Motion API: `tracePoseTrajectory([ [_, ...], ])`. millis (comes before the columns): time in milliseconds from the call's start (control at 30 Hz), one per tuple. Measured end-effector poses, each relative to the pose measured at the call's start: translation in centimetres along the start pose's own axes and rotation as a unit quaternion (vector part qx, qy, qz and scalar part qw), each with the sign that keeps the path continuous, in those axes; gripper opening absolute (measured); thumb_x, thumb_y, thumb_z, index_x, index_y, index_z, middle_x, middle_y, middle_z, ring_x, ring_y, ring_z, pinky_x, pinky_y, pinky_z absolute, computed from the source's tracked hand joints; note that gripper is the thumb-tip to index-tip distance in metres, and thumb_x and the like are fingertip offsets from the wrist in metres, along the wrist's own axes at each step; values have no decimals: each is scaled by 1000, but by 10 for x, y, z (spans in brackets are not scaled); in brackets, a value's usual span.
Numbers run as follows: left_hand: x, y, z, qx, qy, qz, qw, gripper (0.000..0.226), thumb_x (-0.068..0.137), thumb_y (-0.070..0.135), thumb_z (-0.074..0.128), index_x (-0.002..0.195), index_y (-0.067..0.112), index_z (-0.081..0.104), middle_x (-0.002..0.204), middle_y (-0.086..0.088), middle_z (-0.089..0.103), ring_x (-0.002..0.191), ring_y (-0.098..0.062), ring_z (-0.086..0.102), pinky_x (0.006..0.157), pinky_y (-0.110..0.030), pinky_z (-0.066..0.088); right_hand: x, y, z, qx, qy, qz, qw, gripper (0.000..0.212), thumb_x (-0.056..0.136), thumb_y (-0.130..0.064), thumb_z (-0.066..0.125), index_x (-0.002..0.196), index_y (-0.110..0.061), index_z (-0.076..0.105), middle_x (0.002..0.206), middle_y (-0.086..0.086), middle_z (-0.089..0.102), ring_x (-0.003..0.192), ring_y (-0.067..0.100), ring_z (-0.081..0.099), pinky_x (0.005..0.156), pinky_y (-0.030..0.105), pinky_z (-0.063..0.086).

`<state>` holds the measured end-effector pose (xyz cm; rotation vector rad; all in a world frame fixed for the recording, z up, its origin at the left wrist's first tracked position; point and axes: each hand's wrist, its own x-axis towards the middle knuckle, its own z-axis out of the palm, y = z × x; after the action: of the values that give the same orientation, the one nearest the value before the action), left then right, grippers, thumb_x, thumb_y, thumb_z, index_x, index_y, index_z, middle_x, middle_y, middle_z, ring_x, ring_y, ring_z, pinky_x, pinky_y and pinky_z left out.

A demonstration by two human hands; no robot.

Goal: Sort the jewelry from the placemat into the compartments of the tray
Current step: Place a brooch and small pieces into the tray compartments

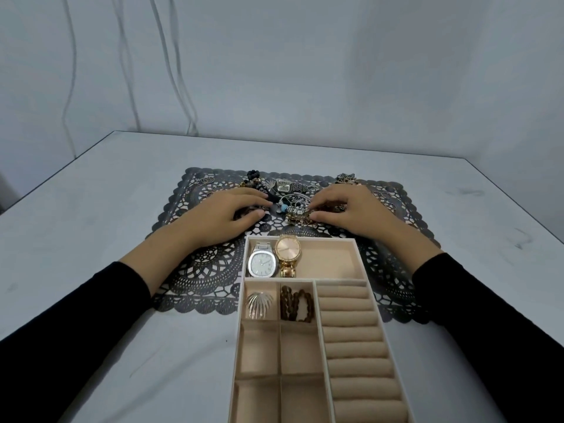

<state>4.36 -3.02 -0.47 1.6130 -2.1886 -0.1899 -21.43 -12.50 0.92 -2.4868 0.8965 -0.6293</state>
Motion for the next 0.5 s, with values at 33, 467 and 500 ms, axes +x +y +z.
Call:
tracePoseTrajectory([
  [33, 2, -1, 1, 0, 2, 8, 1000, 32, 99, 31, 51, 129, 24, 62, 137, 5, 56, 125, -12, 52, 107, -34, 40, 1, 0, 0, -2, 0, -6, 1000, 18, 81, -27, 75, 98, -22, 75, 102, -9, 70, 98, 5, 62, 93, 25, 47],
  [467, 28, 9, 14, -23, 34, 107, 993, 24, 95, 25, 62, 117, 21, 71, 115, 7, 69, 108, -8, 61, 96, -29, 48, 1, 8, 3, -19, -1, -48, 999, 11, 81, -20, 75, 92, -22, 76, 95, -8, 68, 92, 1, 59, 86, 11, 41],
  [500, 28, 8, 14, -23, 39, 100, 994, 24, 95, 25, 62, 116, 21, 71, 113, 7, 69, 106, -8, 62, 94, -28, 49, 1, 9, 3, -24, -2, -44, 999, 11, 82, -18, 74, 92, -22, 75, 95, -8, 68, 92, 1, 59, 86, 10, 40],
])
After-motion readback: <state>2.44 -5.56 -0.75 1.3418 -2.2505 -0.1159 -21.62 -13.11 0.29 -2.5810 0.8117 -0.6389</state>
